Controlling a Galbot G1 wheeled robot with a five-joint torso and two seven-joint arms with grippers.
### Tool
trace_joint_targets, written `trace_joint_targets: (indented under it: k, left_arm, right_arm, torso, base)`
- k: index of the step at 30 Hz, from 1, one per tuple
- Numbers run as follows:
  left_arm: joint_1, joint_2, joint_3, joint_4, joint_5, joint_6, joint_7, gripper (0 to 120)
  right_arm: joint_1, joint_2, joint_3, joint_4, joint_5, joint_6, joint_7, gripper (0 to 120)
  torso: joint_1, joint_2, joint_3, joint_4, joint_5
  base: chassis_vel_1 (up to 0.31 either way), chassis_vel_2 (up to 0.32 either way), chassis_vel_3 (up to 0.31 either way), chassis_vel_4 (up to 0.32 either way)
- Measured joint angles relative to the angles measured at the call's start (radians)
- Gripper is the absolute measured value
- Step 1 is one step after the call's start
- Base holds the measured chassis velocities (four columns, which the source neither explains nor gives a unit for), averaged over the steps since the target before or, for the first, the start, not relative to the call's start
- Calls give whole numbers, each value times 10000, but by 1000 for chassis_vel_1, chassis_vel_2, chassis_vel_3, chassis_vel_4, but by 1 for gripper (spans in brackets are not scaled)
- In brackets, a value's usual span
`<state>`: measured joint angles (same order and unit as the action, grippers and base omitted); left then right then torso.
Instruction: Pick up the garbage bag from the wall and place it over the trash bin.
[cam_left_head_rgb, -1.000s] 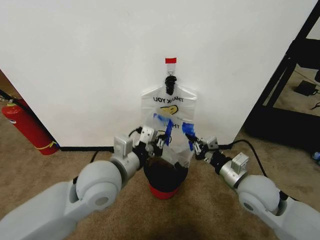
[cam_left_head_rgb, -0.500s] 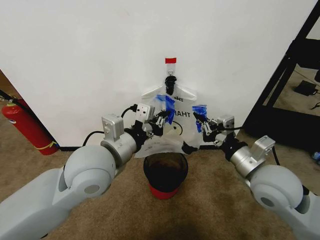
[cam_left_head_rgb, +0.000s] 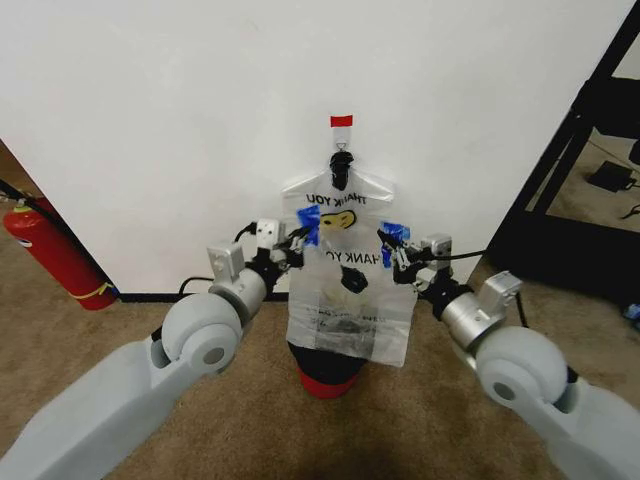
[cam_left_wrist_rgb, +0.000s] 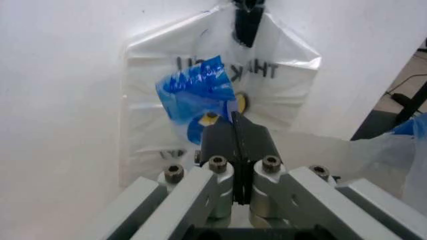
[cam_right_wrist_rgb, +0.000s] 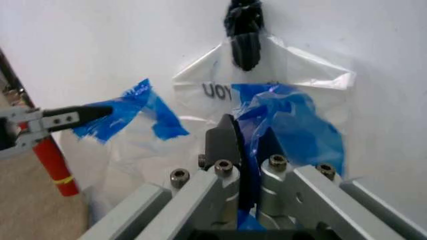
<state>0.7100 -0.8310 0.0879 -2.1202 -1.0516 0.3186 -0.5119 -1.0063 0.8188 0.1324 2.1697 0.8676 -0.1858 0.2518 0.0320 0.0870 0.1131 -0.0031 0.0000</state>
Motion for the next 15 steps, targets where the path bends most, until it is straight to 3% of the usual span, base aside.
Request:
trace_joint_targets:
  k: [6, 15]
  left_arm:
    - [181, -86, -200, -58, -68, -9, -54, 0]
    - [2476, -384, -744, -210, 846, -421, 33, 0]
  right_arm:
    - [318, 174, -81, -71, 347, -12, 124, 0]
    - [-892, 546, -255, -464, -889, 391, -244, 0]
  torso:
    - [0, 0, 0, -1, 0]
    - [-1, 1, -2, 1, -1]
  base:
    - [0, 0, 0, 0]
    - [0, 0, 0, 0]
